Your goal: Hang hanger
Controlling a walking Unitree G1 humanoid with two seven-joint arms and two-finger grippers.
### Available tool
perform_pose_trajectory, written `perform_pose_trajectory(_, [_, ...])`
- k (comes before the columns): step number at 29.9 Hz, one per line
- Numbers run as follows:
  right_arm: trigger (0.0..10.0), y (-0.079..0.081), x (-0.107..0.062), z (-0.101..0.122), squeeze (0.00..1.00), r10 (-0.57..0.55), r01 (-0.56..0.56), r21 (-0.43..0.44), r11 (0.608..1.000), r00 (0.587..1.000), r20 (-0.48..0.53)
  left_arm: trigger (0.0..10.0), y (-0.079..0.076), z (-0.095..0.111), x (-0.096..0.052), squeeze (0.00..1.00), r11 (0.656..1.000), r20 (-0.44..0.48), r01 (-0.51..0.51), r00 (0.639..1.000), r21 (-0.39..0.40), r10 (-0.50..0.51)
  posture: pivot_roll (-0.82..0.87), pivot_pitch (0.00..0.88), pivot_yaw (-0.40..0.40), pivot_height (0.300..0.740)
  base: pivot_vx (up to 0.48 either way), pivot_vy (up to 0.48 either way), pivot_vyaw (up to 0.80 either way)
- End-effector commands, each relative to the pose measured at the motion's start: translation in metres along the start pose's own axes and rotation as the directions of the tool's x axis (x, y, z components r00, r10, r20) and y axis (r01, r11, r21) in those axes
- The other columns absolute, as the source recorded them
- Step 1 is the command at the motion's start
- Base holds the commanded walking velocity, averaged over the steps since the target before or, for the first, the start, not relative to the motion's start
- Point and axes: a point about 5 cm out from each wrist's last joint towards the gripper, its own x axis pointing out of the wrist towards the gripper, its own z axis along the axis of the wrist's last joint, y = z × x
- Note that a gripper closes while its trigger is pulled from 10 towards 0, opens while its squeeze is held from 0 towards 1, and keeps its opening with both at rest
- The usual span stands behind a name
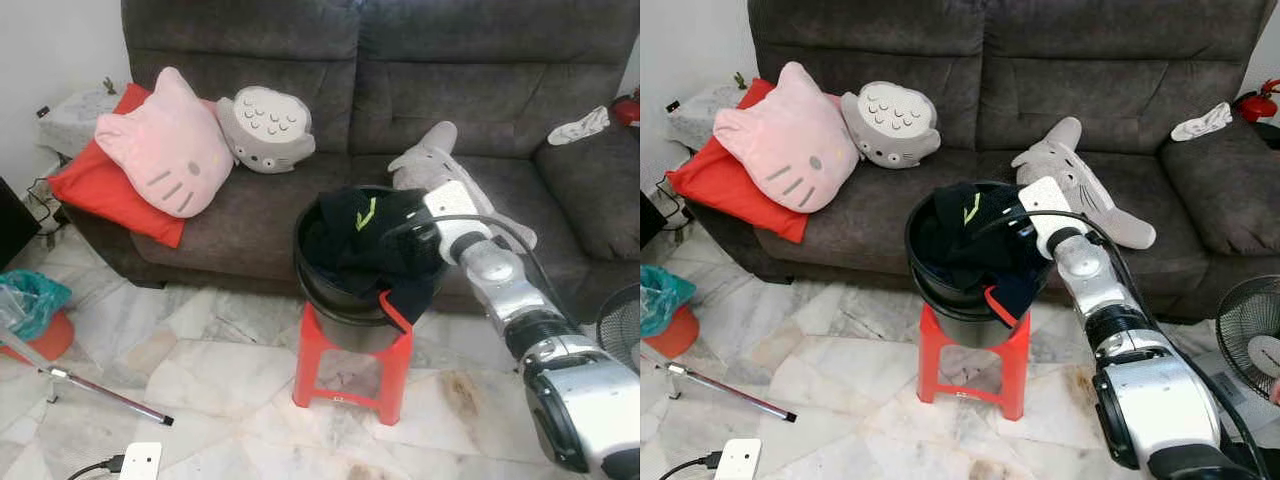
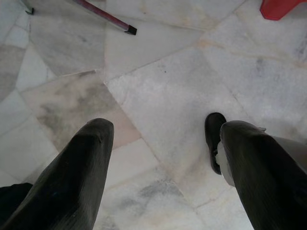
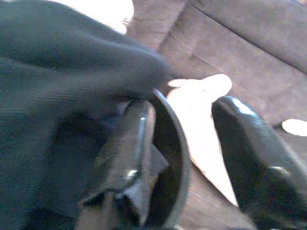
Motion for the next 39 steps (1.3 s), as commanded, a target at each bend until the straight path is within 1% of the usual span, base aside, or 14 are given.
perform_pose_trajectory(1, [10.0,-0.011,0.002,0.006,1.0,-0.058,0.058,0.016,0.998,0.998,-0.005,10.0,0.002,0.0,0.0,0.0,1.0,0.001,-0.01,1.0,0.0,0.01,-0.11,0.0,0.045,0.74,0.0,0.0,0.0])
perform_pose_trajectory(6, [10.0,-0.016,0.001,0.001,0.97,-0.102,0.103,0.039,0.994,0.994,-0.036,10.0,0.003,0.0,0.0,0.0,1.0,0.007,-0.008,1.0,0.0,0.008,-0.11,0.0,0.045,0.74,0.0,0.0,0.0])
perform_pose_trajectory(7, [10.0,-0.014,0.001,0.005,0.0,-0.091,0.091,0.041,0.995,0.996,0.008,10.0,0.003,-0.001,-0.001,0.0,1.0,0.007,-0.008,1.0,-0.001,0.008,-0.11,0.0,0.042,0.74,0.0,0.0,0.0])
perform_pose_trajectory(12, [10.0,-0.01,-0.001,0.018,0.0,-0.121,0.112,0.068,0.991,0.983,0.138,10.0,0.005,-0.004,-0.002,0.0,1.0,0.004,-0.008,1.0,-0.006,0.008,-0.11,0.0,0.04,0.74,0.0,0.0,0.0])
perform_pose_trajectory(15, [10.0,-0.003,-0.005,0.021,0.0,-0.159,0.124,0.164,0.979,0.963,0.216,10.0,0.005,-0.006,-0.002,0.0,1.0,0.002,-0.01,1.0,-0.008,0.01,-0.11,0.0,0.038,0.74,0.0,0.0,0.0])
perform_pose_trajectory(19, [10.0,0.028,-0.019,0.022,0.0,-0.052,-0.022,0.208,0.978,0.939,0.341,10.0,0.004,-0.006,-0.002,0.0,1.0,0.001,-0.012,1.0,-0.01,0.012,-0.11,0.0,0.034,0.74,0.0,0.0,0.0])
perform_pose_trajectory(20, [10.0,0.047,-0.031,0.02,0.0,0.011,-0.101,0.208,0.973,0.919,0.395,10.0,0.004,-0.006,-0.002,0.0,1.0,0.001,-0.013,1.0,-0.01,0.013,-0.11,0.0,0.033,0.74,0.0,0.0,0.0])
perform_pose_trajectory(22, [10.0,0.052,-0.035,0.02,0.0,0.025,-0.121,0.213,0.97,0.913,0.407,10.0,0.003,-0.006,-0.002,0.0,1.0,0.002,-0.013,1.0,-0.011,0.013,-0.11,0.0,0.032,0.74,0.0,0.0,0.0])
perform_pose_trajectory(24, [10.0,0.065,-0.047,0.015,0.0,0.031,-0.166,0.291,0.942,0.909,0.416,10.0,0.002,-0.007,-0.002,0.0,1.0,0.002,-0.012,1.0,-0.009,0.012,-0.12,0.0,0.03,0.74,0.0,0.0,0.0])
perform_pose_trajectory(25, [10.0,0.076,-0.06,0.011,0.0,0.021,-0.191,0.382,0.904,0.913,0.407,10.0,0.002,-0.007,-0.002,0.0,1.0,0.003,-0.012,1.0,-0.006,0.013,-0.12,0.0,0.031,0.74,0.0,0.0,0.0])
perform_pose_trajectory(30, [10.0,0.089,-0.083,-0.001,0.0,0.029,-0.204,0.478,0.854,0.937,0.348,10.0,0.001,-0.008,-0.003,0.0,1.0,0.003,-0.013,1.0,-0.004,0.013,-0.12,0.0,0.026,0.74,0.0,0.0,0.0])
perform_pose_trajectory(33, [10.0,0.075,-0.09,-0.034,0.0,-0.065,-0.047,0.609,0.792,0.985,0.161,10.0,0.002,-0.009,-0.003,0.0,1.0,0.002,-0.015,1.0,-0.003,0.015,-0.13,0.0,0.025,0.74,0.0,0.0,0.0])
perform_pose_trajectory(37, [10.0,0.066,-0.093,-0.048,0.0,-0.079,0.016,0.701,0.713,0.995,0.057,10.0,0.004,-0.009,-0.003,0.0,1.0,0.001,-0.016,1.0,-0.001,0.016,-0.13,0.0,0.025,0.74,0.0,0.0,0.0])
perform_pose_trajectory(39, [10.0,0.062,-0.093,-0.051,0.0,-0.087,0.041,0.709,0.704,0.996,0.028,10.0,0.004,-0.009,-0.003,0.0,1.0,0.002,-0.017,1.0,-0.002,0.017,-0.13,0.0,0.024,0.74,0.0,0.0,0.0])
